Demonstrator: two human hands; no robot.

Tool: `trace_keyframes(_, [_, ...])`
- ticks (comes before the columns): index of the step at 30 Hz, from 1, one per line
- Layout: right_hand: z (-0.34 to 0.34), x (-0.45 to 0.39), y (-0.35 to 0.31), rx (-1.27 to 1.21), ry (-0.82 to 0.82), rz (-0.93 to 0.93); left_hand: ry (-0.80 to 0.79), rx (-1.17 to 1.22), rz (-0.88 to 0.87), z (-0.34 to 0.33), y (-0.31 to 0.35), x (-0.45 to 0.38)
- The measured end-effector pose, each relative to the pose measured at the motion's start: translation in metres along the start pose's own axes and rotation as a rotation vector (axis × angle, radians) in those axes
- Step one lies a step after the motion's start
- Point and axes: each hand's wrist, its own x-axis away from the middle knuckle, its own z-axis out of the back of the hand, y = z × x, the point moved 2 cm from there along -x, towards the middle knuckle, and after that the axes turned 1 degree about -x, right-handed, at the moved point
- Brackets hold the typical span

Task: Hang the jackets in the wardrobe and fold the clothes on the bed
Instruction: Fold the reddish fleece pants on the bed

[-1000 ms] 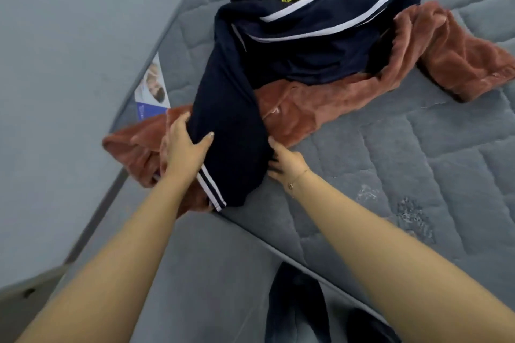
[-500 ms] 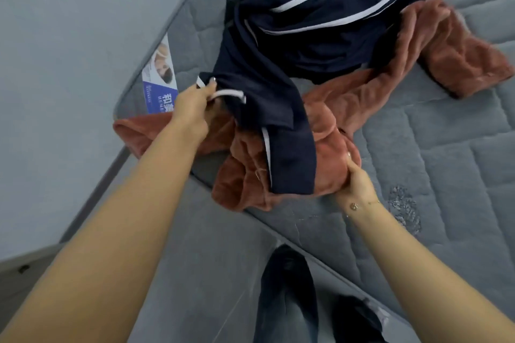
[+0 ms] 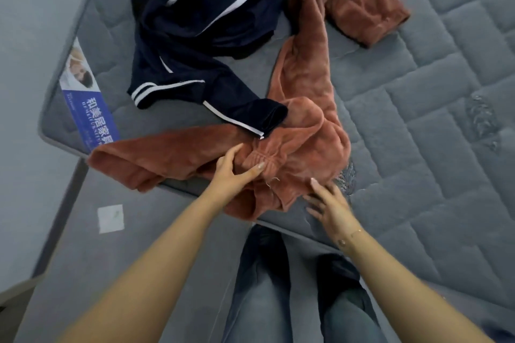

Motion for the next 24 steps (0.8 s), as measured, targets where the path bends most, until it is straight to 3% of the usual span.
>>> trace_keyframes(3, [-0.026, 0.002, 0.032, 0.011, -0.047, 0.008, 0.039, 0.044, -0.032, -0.016, 0.009, -0.008])
trace_keyframes(8, [0.001, 0.006, 0.022, -0.224, 0.142, 0.087, 0.041, -0.214, -0.119, -0.05, 0.049, -0.011])
trace_keyframes(14, [0.159, 0.055, -0.04, -0.381, 0.352, 0.25, -0.154, -0.645, -0.362, -0.174, 0.107, 0.019])
trace_keyframes(18, [0.274, 0.08, -0.069, -0.39, 0.417, 0.3, -0.167, -0.66, -0.57, -0.289, 0.144, 0.04])
trace_keyframes(22, [0.369, 0.08, -0.077, -0.411, 0.459, 0.358, -0.397, -0.39, -0.338, -0.392, 0.158, 0.038])
trace_keyframes(24, [0.406, 0.078, -0.062, -0.267, 0.477, 0.324, -0.36, -0.513, -0.351, -0.426, 0.156, 0.03])
